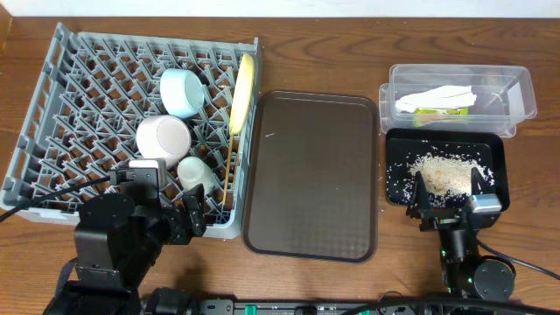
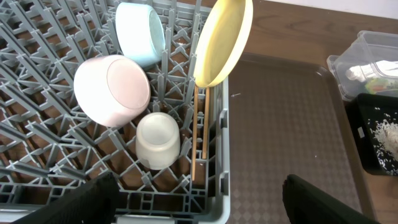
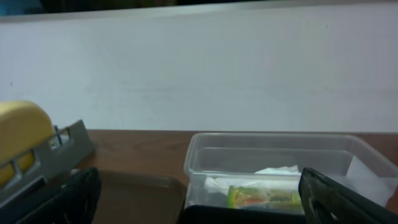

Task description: Sort waste into correct bins and load items into the dishwasher

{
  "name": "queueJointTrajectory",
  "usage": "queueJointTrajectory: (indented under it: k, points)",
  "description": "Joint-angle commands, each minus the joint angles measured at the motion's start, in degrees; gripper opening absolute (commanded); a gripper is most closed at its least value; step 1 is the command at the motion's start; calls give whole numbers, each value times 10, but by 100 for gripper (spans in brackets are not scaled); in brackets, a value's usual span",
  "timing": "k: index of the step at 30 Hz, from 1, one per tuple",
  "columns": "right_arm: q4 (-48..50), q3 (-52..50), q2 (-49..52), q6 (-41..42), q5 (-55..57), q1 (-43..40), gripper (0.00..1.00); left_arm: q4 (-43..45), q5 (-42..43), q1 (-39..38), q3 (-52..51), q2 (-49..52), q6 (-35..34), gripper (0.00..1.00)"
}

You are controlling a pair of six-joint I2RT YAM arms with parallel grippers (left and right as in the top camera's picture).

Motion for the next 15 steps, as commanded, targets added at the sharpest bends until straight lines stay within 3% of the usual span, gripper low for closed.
queueJointTrajectory:
  k: [1,7,15]
  points:
    - [6,-25,-5,-44,-3,-2,99,1,1,1,-2,0,12,87]
    - [-60,-44,-5,-53,-3,-2,99,1,1,1,-2,0,12,87]
    - [-62,-44,-5,-54,-1,-2,99,1,1,1,-2,0,12,87]
